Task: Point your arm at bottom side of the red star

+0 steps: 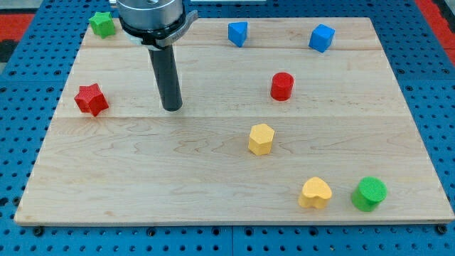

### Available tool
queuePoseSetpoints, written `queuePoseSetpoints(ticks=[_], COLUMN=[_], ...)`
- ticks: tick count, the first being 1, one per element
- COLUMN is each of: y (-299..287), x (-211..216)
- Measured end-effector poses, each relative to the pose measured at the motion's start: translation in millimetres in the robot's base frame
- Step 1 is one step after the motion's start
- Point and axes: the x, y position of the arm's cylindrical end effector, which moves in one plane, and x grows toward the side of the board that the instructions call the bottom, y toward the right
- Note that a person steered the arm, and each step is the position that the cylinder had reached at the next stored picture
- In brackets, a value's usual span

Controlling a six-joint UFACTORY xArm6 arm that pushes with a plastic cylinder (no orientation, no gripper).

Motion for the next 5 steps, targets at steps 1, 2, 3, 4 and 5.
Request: queuePoseSetpoints(ticks=[1,2,3,4,5], y=[0,0,0,-25,-90], x=[0,0,0,14,47])
